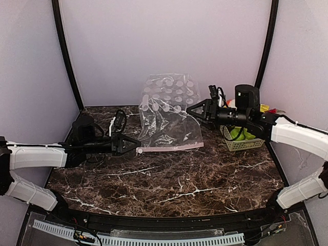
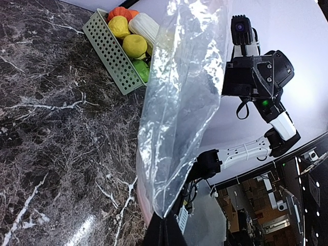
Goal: Place the food in the zip-top bag and seal the zipper
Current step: Pass from the right arm to the left, then pass from the left arm to the right
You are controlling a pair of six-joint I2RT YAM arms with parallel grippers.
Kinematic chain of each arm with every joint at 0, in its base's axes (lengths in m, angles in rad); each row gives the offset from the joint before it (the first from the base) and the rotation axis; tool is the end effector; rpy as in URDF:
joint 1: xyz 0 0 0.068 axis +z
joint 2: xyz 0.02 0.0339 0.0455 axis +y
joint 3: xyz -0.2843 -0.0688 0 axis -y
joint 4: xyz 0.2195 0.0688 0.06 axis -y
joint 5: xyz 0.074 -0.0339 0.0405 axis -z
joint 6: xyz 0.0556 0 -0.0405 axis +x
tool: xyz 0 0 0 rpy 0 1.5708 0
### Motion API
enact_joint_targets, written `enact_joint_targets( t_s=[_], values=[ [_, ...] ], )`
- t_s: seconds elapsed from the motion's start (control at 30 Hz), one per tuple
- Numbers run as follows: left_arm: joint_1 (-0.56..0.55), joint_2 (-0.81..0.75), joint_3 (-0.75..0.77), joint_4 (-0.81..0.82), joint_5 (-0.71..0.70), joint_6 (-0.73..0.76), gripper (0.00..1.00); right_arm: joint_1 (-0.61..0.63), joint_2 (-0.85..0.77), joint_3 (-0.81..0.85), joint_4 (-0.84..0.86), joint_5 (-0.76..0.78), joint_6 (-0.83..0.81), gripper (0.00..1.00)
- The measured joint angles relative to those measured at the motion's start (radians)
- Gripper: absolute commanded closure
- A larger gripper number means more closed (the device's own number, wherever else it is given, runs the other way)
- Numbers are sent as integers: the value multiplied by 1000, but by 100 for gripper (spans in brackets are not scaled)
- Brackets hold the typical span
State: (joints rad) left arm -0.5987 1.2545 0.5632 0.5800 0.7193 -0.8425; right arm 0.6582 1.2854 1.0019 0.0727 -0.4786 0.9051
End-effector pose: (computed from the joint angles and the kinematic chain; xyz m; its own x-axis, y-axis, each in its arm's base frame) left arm 0.1892 -0.1734 0.2771 -0.7811 -0.1467 -0.6069 0.5737 0.2147 -0.7904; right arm 0.2123 0.1965 0.3567 -0.8095 0.2566 -0.5281 -0.4252 0.3642 0.8286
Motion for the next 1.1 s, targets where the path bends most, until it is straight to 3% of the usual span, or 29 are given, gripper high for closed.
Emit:
enact_joint_targets(
  t_s=[0.2,0.33,0.6,0.83,1.1],
  values=[
    [0,-13,46,-108,-18,-35,99,-3,-47,-2,-154,117,-114,15],
    [0,-19,60,-147,-30,-64,99,-3,-113,5,-240,200,-206,13],
    [0,-22,81,-190,-33,-128,99,33,-119,34,-267,176,-413,22],
    [0,-36,123,-221,-63,-185,99,257,25,98,-265,191,-601,28],
    [0,-43,123,-242,-89,-225,99,426,183,171,-234,339,-793,37]
  ],
)
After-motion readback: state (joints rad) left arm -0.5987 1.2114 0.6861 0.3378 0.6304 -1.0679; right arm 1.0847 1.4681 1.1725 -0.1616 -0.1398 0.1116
